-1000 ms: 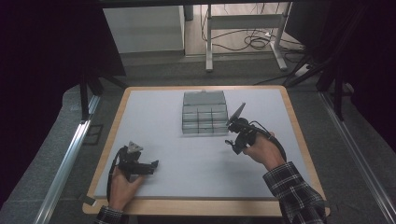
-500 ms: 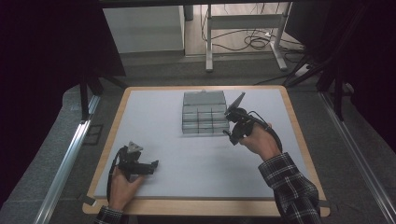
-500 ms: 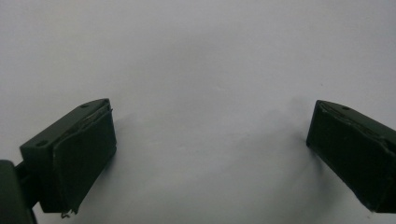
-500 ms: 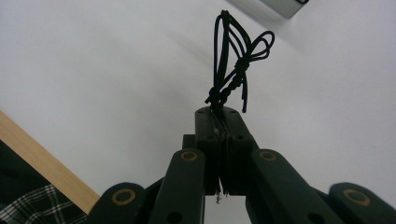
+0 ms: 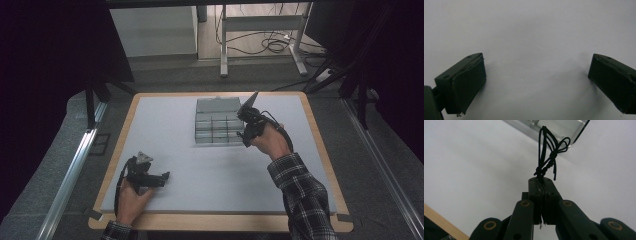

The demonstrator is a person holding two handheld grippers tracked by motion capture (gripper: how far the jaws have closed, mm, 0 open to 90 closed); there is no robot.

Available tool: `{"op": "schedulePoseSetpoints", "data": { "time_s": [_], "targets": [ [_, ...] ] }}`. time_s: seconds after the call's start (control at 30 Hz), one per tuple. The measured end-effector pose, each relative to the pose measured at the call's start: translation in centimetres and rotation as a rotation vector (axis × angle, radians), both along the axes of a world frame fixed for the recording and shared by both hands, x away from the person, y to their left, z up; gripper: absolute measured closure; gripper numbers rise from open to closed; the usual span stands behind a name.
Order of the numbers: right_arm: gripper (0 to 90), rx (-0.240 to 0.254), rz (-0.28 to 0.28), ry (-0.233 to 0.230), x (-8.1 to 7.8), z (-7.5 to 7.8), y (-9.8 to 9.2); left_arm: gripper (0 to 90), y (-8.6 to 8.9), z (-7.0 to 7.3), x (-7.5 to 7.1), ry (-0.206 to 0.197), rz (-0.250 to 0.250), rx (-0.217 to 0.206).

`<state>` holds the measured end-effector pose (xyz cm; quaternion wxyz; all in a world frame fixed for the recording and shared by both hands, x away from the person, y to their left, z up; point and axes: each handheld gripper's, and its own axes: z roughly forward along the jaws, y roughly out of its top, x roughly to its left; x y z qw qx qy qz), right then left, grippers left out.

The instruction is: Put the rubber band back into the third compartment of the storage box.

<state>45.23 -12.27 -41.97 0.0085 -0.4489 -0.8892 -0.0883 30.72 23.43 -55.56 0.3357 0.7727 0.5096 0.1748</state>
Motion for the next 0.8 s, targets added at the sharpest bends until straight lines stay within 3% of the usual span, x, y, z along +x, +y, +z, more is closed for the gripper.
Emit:
{"op": "schedulePoseSetpoints", "data": {
  "time_s": [0.8],
  "targets": [
    [85.8, 0.019, -0.104, -0.015, 4.2, -0.7, 1.4, 1.3, 0.0, 0.0, 0.0, 0.000, 0.001, -0.002]
  ]
}}
